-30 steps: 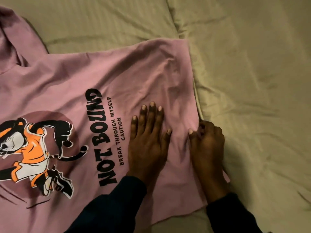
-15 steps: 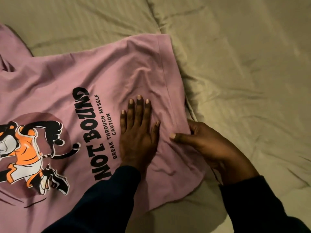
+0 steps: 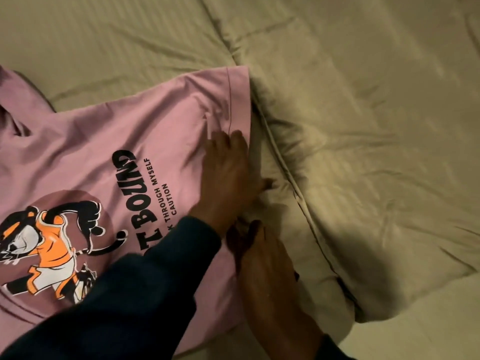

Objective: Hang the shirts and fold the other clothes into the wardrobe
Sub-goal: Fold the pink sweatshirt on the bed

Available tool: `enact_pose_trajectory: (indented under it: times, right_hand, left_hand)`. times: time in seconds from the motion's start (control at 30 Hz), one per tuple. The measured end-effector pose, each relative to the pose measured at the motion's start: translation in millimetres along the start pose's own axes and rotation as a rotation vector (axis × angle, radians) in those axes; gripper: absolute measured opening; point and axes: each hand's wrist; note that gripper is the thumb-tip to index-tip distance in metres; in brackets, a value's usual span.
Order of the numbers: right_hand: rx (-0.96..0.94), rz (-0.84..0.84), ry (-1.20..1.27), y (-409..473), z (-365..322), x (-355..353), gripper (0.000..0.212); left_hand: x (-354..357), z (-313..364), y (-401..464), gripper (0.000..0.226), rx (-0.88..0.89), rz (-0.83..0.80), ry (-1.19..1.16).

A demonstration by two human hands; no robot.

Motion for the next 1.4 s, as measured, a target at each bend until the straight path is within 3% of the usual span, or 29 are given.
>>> enact_pose_trajectory:
  times: [0.07, 0.1, 0.2, 0.27, 0.33, 0.37, 0.43, 0.47, 0.53, 0.67, 0.83, 0.9, 0.97, 1.07, 1.2, 1.3, 1.37, 1.4]
  right_hand:
    - [0.093, -0.098, 0.071, 2.8, 1.7, 0.9, 0.039]
    - [0.09, -0.116, 0.048, 1.5, 6.0, -0.5, 0.042]
    - [0.097, -0.118, 0.112, -2.3, 33.2, -11.6, 0.054]
    - [0.143, -0.143, 0.323, -5.3, 61.8, -16.1, 0.051]
    - [0.239, -0.085, 0.525, -6.5, 96.0, -10.8, 0.038]
    - [0.306, -0.046, 0.624, -6.0, 110.1, -9.1, 0.032]
    - [0.418, -0.006, 0.751, -4.6, 135.4, -3.2, 0.021]
    - [0.429, 0.002, 0.769, -4.9, 144.0, 0.8, 0.017]
    - [0.402, -0.005, 0.796, -5.7, 153.3, 11.3, 0.008]
    - [0.335, -0.014, 0.905, -11.3, 159.5, 22.8, 0.017]
    - [0.231, 0.093, 0.934, -22.6, 158.7, 22.7, 0.031]
    - [0.052, 0.13, 0.91, -28.1, 151.8, 23.2, 0.037]
    - [-0.117, 0.051, 0.848, -30.0, 141.4, 23.6, 0.039]
    - [-0.204, -0.066, 0.74, -24.4, 130.8, 26.0, 0.035]
    - [-0.195, 0.004, 0.676, -20.6, 127.9, 30.7, 0.044]
    - [-0.124, 0.027, 0.824, -22.6, 135.3, 33.7, 0.052]
    - [-0.05, 0.07, 0.934, -24.8, 143.1, 32.9, 0.052]
    - [-0.026, 0.099, 0.965, -26.2, 147.3, 31.8, 0.05]
  left_hand:
    - [12.1, 10.5, 12.9, 0.077, -0.113, -0.113, 0.216]
    - [10.1, 16.1, 19.9, 0.07, -0.194, -0.123, 0.19]
    - [-7.8, 12.3, 53.2, 0.037, -0.218, 0.12, 0.056]
    - [-22.4, 12.0, 80.3, 0.025, -0.412, -0.043, -0.24]
    - [-25.0, 21.5, 97.3, 0.02, -0.569, -0.131, -0.689]
    - [-20.4, 28.9, 95.9, 0.022, -0.66, -0.095, -0.967]
    - [7.5, 31.6, 92.0, 0.026, -0.74, 0.016, -1.15]
    - [23.7, 32.5, 86.6, 0.021, -0.724, 0.049, -1.128]
    - [44.7, 33.9, 81.3, 0.013, -0.627, 0.148, -0.87]
    - [48.5, 54.6, 95.0, 0.087, -0.403, 0.158, -0.231]
    - [39.5, 43.4, 143.2, 0.12, -0.392, -0.061, -0.119]
    - [28.9, 39.9, 150.2, 0.131, -0.364, -0.123, -0.11]
    - [16.8, 37.2, 154.7, 0.126, -0.336, -0.161, -0.078]
    - [-2.9, 26.7, 158.2, 0.118, -0.405, -0.237, -0.096]
    - [-11.5, 9.9, 149.1, 0.074, -0.391, -0.017, -0.123]
    - [-18.8, 3.6, 150.9, 0.063, -0.589, 0.234, -0.462]
    - [-30.4, -5.6, 155.4, 0.05, -0.72, 0.223, -0.62]
    - [-35.3, -8.8, 156.7, 0.048, -0.695, 0.158, -0.587]
Point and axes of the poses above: each hand's wrist, its own y-axis towards the middle knuckle, its own x-axis out of the palm, z = x × y, and after that the axes turned 10 degrees about -y, right-handed
